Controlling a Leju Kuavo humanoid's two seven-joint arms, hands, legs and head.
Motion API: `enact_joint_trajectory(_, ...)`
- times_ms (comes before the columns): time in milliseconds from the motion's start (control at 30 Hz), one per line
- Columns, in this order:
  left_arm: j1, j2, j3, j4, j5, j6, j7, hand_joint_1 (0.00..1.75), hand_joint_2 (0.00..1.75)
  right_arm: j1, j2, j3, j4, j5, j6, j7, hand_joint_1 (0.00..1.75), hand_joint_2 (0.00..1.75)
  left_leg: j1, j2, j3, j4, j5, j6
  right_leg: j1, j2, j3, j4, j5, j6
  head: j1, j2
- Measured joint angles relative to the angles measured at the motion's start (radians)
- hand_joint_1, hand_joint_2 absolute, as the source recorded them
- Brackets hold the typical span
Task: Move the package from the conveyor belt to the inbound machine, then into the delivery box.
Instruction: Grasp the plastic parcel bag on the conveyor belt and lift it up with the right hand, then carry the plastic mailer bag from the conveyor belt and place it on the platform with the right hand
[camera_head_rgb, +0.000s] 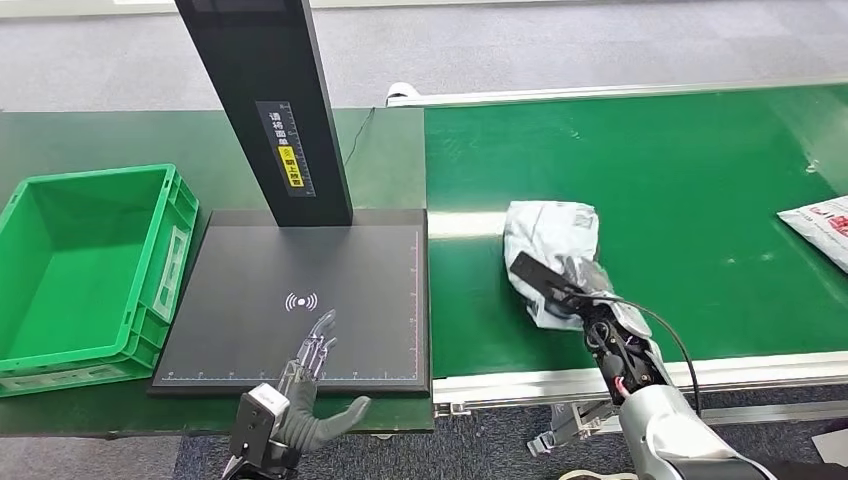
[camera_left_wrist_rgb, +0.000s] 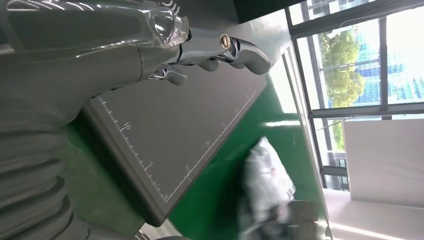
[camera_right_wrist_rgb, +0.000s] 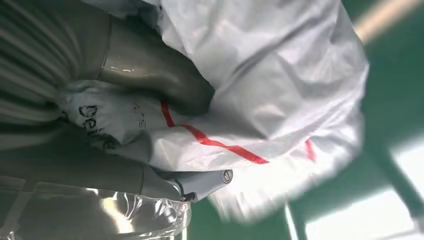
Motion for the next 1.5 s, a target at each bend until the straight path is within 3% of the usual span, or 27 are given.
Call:
enact_joint_trajectory(100, 0.02, 0.0, 0.0, -0.014, -0.001, 0.011, -0.005, 0.0, 1.75, -0.045, 0.002, -0.076, -0.027, -0.129, -0.108, -0.097, 1.75, 1.75, 0.0, 0.0, 0.0, 0.0, 0.0, 0.0, 0.0, 0.0, -0.001, 0.0, 0.0, 0.0, 0.0, 0.0)
enact_joint_trajectory(233, 0.032, 0.0, 0.0, -0.023, -0.007, 0.027, -0.011, 0.0, 1.75, -0.076, 0.003, -0.197, -0.097, -0.316, -0.166, -0.269, 1.75, 1.75, 0.0, -0.001, 0.0, 0.0, 0.0, 0.0, 0.0, -0.002, -0.001, 0.0, 0.0, 0.0, 0.0, 0.0)
enact_joint_trajectory(400, 0.033, -0.002, -0.001, -0.024, -0.011, 0.045, -0.015, 0.0, 1.75, -0.065, 0.008, -0.315, -0.207, -0.507, -0.173, -0.401, 1.75, 1.75, 0.0, -0.001, 0.0, 0.0, 0.0, 0.0, 0.0, -0.002, -0.001, 0.0, 0.0, 0.0, 0.0, 0.0)
enact_joint_trajectory(567, 0.031, -0.003, -0.003, -0.023, -0.011, 0.058, -0.02, 0.0, 1.75, -0.041, 0.032, -0.343, -0.301, -0.608, -0.13, -0.462, 1.75, 1.75, 0.0, -0.001, 0.0, 0.0, 0.0, 0.0, 0.0, -0.002, -0.001, 0.0, 0.0, 0.0, 0.0, 0.0)
enact_joint_trajectory(733, 0.026, -0.003, -0.005, -0.014, -0.01, 0.064, -0.027, 0.0, 1.75, -0.026, 0.067, -0.319, -0.351, -0.638, -0.103, -0.476, 1.75, 1.75, 0.0, -0.001, 0.0, 0.0, 0.0, 0.0, 0.0, -0.002, -0.001, 0.0, 0.0, 0.0, 0.0, 0.0)
enact_joint_trajectory(833, 0.022, -0.003, -0.005, -0.011, -0.01, 0.064, -0.028, 0.0, 1.75, -0.026, 0.097, -0.271, -0.355, -0.625, -0.04, -0.469, 1.75, 1.75, 0.0, 0.001, -0.001, 0.0, 0.0, 0.0, 0.0, 0.0, -0.001, 0.001, 0.0, 0.0, 0.0, 0.0)
enact_joint_trajectory(1100, 0.001, -0.006, -0.016, -0.002, -0.012, 0.058, -0.028, 0.0, 1.75, -0.042, 0.264, -0.031, -0.241, -0.585, 0.101, -0.416, 1.75, 1.75, 0.002, 0.001, 0.0, 0.0, 0.001, -0.002, 0.002, 0.0, -0.002, 0.001, 0.0, -0.001, 0.0, 0.0)
enact_joint_trajectory(1267, -0.017, -0.011, -0.019, 0.011, -0.018, 0.052, -0.028, 0.0, 1.75, -0.055, 0.359, 0.058, -0.15, -0.615, 0.154, -0.353, 1.75, 1.75, 0.002, 0.001, -0.001, 0.0, 0.002, -0.002, 0.002, 0.0, -0.003, 0.001, 0.0, -0.001, 0.0, 0.0)
enact_joint_trajectory(1500, -0.021, -0.011, -0.019, 0.026, -0.019, 0.052, -0.028, 0.0, 1.75, -0.076, 0.418, 0.104, -0.091, -0.638, 0.168, -0.325, 1.75, 1.75, 0.001, 0.0, -0.002, 0.0, 0.001, -0.002, 0.002, 0.0, -0.004, 0.001, 0.0, -0.001, 0.0, 0.0)
